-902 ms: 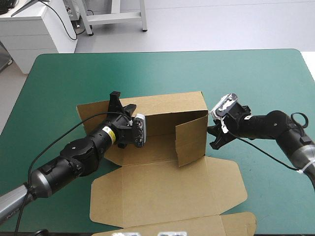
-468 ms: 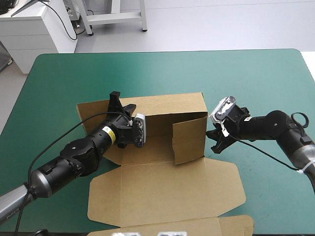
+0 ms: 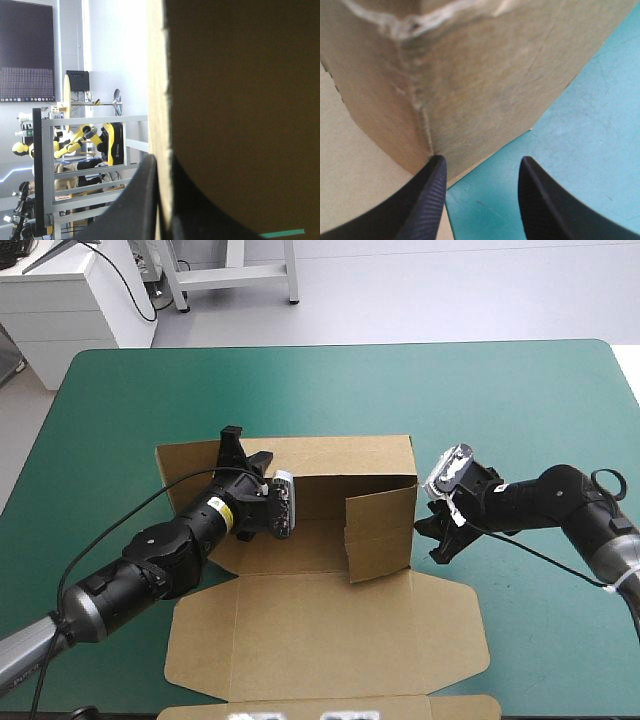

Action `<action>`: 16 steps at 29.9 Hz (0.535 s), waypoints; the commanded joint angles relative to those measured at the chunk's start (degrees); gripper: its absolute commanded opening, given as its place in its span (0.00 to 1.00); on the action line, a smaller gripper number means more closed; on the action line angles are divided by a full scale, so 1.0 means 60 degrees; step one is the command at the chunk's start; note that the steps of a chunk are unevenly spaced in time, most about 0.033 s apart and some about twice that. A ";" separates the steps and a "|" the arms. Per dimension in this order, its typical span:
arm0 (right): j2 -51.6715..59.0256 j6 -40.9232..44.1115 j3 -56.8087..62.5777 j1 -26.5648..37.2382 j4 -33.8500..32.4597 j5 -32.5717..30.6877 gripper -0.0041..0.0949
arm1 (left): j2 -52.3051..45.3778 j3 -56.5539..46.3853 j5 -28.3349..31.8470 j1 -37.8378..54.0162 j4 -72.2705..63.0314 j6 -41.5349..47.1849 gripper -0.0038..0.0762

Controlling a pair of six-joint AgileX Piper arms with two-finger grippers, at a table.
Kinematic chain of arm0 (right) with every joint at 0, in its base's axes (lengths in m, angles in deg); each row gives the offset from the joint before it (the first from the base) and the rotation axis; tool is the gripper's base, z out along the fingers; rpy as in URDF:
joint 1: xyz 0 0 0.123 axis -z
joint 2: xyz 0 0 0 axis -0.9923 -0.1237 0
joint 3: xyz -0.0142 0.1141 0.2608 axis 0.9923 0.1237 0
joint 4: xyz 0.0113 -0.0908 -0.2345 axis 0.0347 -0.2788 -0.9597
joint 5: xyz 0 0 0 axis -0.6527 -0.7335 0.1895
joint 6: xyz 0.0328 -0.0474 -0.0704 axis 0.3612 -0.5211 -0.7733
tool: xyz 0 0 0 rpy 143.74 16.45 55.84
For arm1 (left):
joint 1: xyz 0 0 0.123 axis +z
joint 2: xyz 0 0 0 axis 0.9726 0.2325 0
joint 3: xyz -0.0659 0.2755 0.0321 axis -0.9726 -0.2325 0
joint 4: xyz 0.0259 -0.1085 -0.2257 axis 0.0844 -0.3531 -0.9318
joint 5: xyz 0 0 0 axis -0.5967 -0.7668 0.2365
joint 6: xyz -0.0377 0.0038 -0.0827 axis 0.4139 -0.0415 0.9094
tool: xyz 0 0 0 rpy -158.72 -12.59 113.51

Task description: Fold the box

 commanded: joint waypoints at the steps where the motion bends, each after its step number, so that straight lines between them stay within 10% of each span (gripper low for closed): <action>1: 0.0339 -0.0181 -0.0218 -0.0009 0.0529 -0.0147 0.48 | -0.0199 0.0179 -0.0278 -0.0032 0.0022 0.0337 0.04; 16: 0.0339 -0.0428 -0.0218 -0.0009 0.0845 -0.0310 0.52 | -0.0073 0.0199 -0.0975 -0.0032 0.0125 0.1157 0.04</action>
